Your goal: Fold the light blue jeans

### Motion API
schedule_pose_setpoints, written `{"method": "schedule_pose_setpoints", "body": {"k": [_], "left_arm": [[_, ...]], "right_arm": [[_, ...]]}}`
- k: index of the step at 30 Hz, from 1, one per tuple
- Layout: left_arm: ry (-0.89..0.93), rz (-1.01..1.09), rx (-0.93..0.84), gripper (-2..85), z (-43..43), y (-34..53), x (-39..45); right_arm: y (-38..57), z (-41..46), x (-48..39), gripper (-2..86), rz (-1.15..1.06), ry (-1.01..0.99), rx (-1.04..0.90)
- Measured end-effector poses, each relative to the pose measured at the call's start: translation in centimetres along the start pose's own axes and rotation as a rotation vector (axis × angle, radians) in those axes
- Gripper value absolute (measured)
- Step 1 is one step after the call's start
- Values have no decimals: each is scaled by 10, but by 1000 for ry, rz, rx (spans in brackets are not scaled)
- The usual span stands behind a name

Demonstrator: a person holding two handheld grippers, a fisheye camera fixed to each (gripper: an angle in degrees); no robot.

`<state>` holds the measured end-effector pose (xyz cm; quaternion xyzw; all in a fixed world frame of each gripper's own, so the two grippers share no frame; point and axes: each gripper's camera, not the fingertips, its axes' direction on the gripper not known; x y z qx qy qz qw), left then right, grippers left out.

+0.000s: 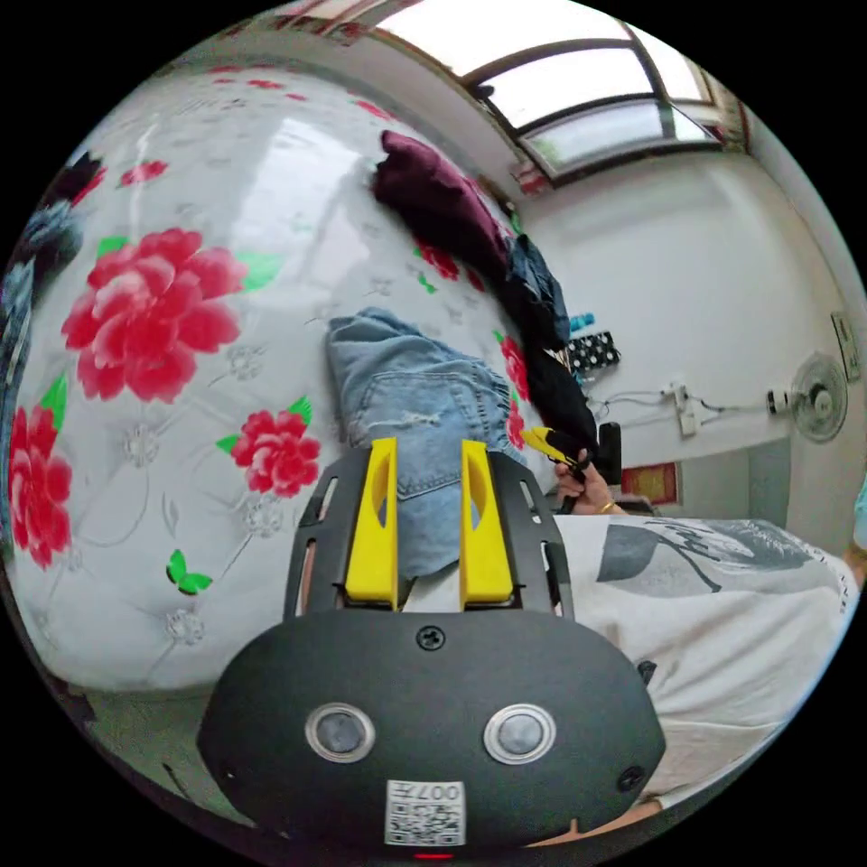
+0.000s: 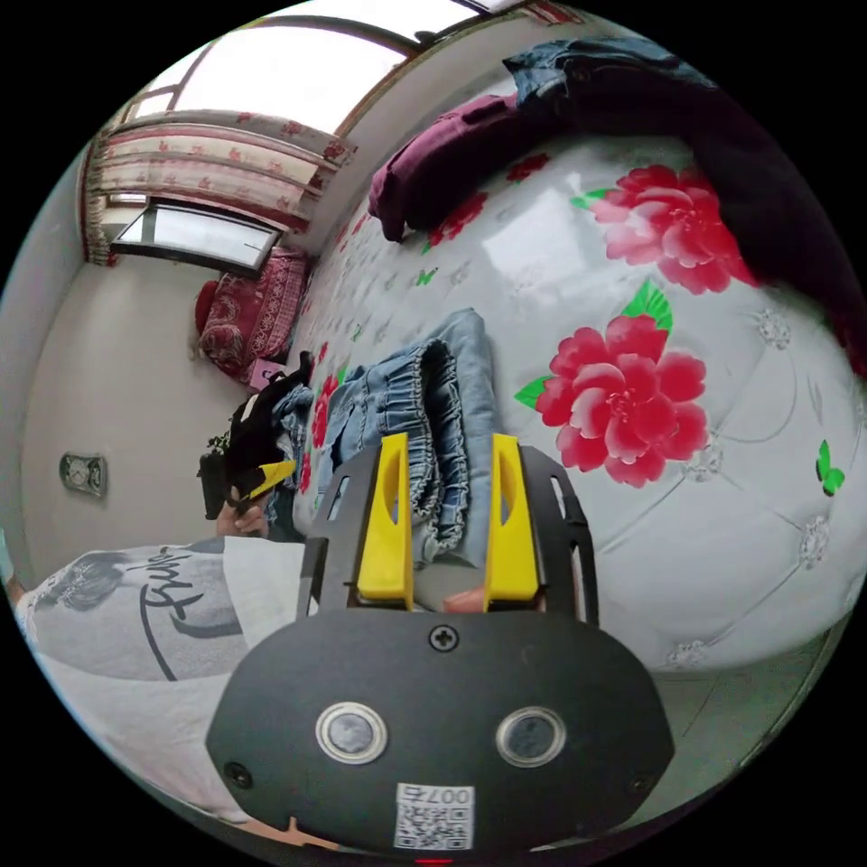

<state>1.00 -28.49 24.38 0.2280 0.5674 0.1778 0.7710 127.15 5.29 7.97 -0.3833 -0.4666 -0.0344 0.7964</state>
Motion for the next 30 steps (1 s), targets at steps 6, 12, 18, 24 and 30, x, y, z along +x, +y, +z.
{"method": "schedule_pose_setpoints", "body": {"k": [6, 12, 18, 24, 30], "left_arm": [[36, -144, -74, 129, 48, 3, -42], [25, -121, -223, 68, 100, -28, -32], [78, 173, -217, 49, 109, -95, 75], [177, 475, -280, 47, 183, -175, 227], [171, 769, -462, 31, 289, -207, 370]], "right_arm": [[-44, 47, 5, 93, -55, 57, -234], [-64, 59, -2, 36, -145, 97, -320], [-74, -5, -13, 14, -227, 143, -143], [-80, -155, 7, 13, -185, 245, 159], [-69, -283, 37, 28, -7, 544, 371]]}}
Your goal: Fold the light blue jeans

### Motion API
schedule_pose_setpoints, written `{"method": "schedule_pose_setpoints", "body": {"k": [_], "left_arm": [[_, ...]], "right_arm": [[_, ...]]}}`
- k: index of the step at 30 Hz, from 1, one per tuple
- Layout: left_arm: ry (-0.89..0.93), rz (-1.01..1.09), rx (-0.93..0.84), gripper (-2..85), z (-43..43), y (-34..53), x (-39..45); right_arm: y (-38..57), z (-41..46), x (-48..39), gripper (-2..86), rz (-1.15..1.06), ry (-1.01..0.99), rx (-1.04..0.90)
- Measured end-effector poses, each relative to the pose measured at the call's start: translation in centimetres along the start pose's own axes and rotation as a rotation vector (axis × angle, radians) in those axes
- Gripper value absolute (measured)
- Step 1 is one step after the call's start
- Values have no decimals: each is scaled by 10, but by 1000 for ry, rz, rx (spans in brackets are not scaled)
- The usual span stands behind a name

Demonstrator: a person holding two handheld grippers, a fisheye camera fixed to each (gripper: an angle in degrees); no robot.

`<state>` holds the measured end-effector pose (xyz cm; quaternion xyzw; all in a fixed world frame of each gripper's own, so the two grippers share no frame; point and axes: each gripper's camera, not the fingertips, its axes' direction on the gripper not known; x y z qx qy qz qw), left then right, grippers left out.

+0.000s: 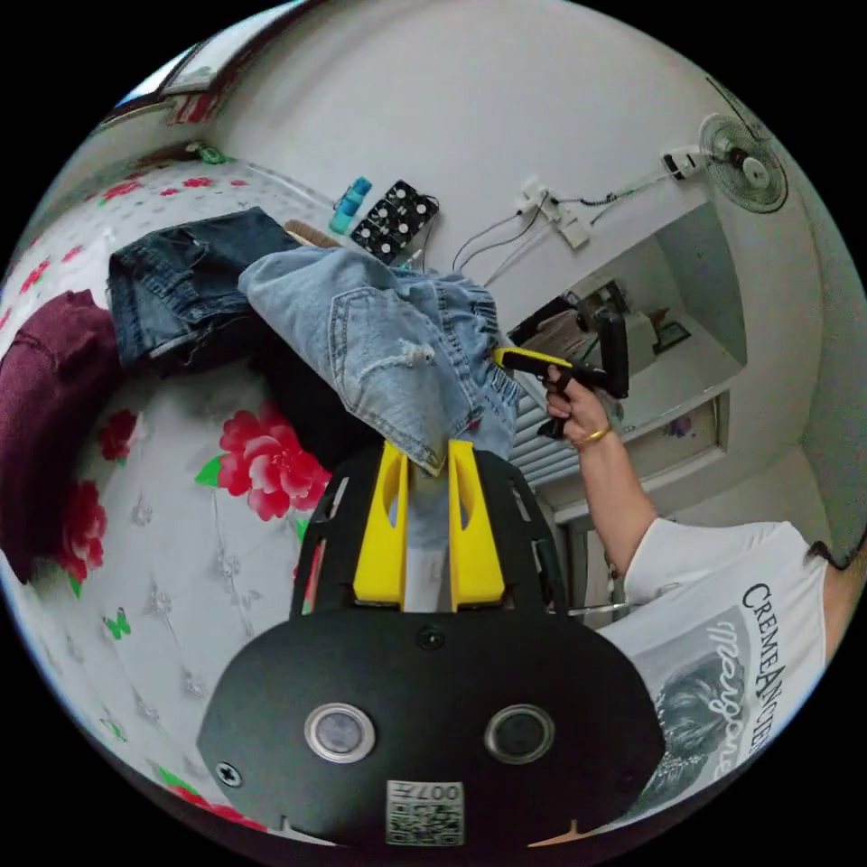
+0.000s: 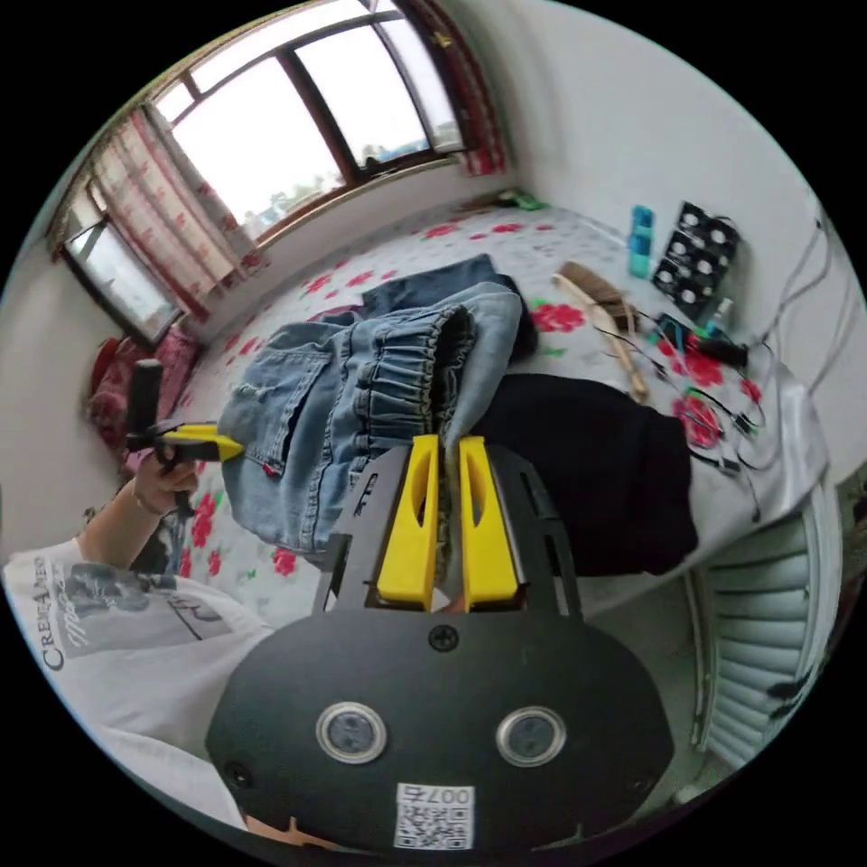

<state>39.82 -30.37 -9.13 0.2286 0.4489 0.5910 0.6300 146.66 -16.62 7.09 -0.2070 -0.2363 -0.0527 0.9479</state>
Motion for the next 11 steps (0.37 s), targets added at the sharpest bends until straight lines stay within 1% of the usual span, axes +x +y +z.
{"method": "schedule_pose_setpoints", "body": {"k": [1, 2, 4, 5, 7, 9, 10, 11], "left_arm": [[-7, 2, -25, 26, 8, -3, 0], [-17, 1, -65, 10, 22, -1, -1], [19, 4, -97, -3, 34, 21, -8], [14, -15, -124, -6, 38, 44, -14], [-18, -38, -154, -8, 35, 86, -24], [-132, -126, -191, -9, 19, 152, -39], [-172, -160, -194, -9, 13, 170, -43], [-249, -240, -188, -9, -2, 206, -50]], "right_arm": [[-2, 4, 21, 33, 82, 68, -14], [-1, 8, 30, 35, 119, 112, -28], [10, 32, 46, 40, 195, 268, -89], [15, 36, 42, 42, 184, 273, -83], [34, 51, 2, 46, 95, 235, 8], [46, 71, -41, 47, -3, 205, 51], [52, 92, -73, 47, -80, 160, 43], [54, 105, -90, 48, -128, 128, 21]]}}
